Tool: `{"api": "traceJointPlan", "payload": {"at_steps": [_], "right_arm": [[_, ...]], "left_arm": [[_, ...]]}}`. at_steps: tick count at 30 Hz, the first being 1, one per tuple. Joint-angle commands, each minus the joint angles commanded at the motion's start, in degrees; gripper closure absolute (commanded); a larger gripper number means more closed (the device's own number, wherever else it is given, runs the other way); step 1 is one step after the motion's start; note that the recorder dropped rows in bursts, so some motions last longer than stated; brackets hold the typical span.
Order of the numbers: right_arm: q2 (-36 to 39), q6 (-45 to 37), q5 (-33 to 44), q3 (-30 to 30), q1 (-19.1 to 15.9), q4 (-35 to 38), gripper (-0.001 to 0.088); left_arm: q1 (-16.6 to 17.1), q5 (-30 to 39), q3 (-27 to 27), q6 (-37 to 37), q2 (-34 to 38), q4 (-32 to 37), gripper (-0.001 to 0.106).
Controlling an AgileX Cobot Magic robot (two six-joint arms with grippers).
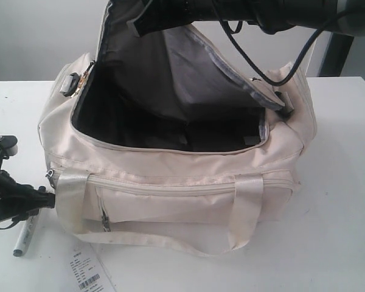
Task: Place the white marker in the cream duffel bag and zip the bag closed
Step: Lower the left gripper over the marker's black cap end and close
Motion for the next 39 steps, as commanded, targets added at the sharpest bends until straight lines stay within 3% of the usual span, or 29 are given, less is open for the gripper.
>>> {"api": "traceJointPlan", "payload": {"at_steps": [33,35,39], "right_arm": [[0.0,0.0,0.0,0.0,0.0,0.0,0.0868],[0.0,0.0,0.0,0.0,0.0,0.0,0.0868],[0.0,0.0,0.0,0.0,0.0,0.0,0.0868]], "left_arm": [[0.0,-1.85,0.0,2.61,5.27,0.16,0.06],[0.0,-1.5,0.0,3.02,5.27,0.16,0.067],[0.0,-0.54,0.0,3.42,5.27,0.16,0.102]]}}
